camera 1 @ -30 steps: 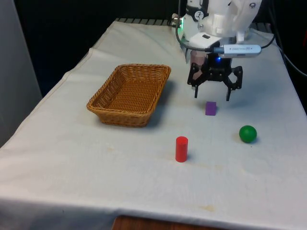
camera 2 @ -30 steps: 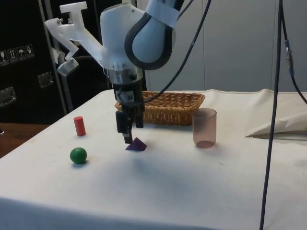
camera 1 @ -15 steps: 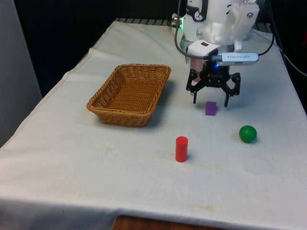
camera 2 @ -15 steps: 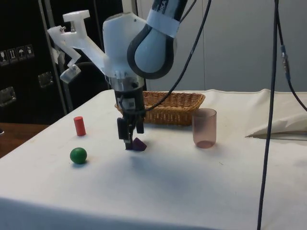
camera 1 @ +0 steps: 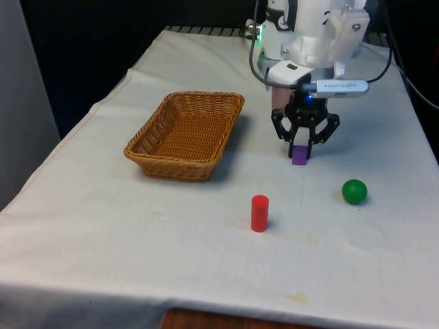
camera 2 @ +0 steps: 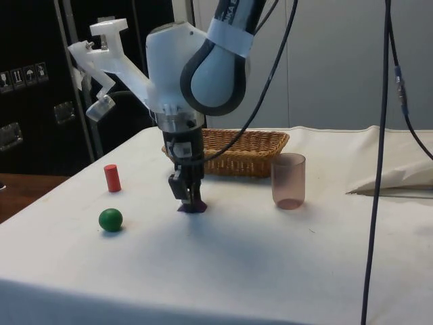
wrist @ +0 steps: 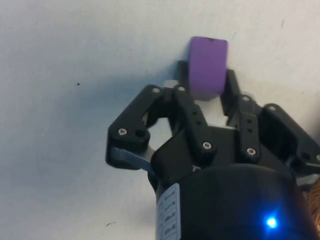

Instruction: Pick up the triangular block and place it into the basket.

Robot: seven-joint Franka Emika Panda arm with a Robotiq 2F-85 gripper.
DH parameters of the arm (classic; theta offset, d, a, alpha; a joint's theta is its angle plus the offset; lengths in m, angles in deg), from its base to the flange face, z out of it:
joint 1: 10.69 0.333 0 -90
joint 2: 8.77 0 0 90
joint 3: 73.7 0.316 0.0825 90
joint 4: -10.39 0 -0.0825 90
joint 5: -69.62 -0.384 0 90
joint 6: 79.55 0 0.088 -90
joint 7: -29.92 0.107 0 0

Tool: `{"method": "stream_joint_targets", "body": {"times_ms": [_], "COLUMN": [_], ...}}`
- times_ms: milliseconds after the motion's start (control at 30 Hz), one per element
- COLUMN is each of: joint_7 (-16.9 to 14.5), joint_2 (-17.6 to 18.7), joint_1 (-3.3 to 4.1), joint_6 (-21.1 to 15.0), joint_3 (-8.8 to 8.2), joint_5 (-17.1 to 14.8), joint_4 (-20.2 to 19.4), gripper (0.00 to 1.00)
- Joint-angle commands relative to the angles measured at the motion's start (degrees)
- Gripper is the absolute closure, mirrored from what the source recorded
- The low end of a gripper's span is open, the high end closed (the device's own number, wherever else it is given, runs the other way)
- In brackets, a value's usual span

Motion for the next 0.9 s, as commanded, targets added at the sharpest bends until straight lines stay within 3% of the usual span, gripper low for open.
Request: {"method": "stream_joint_targets", "body": {"times_ms": [0,33,200,867], "joint_7": [0.0,0.0,0.1,-0.8], "joint_2": [0.3,0.3,0.3,-9.1], "joint_1": [-0.06,-0.06,0.00,0.06], "joint_6": [-0.6,-0.6,-0.6,7.6], "joint_3": [0.06,0.06,0.00,-0.97], "joint_5": [-0.1,-0.1,-0.1,0.5], "joint_4": [0.1,0.1,0.1,-0.4], "gripper": [0.62,0.66,0.67,0.67]}}
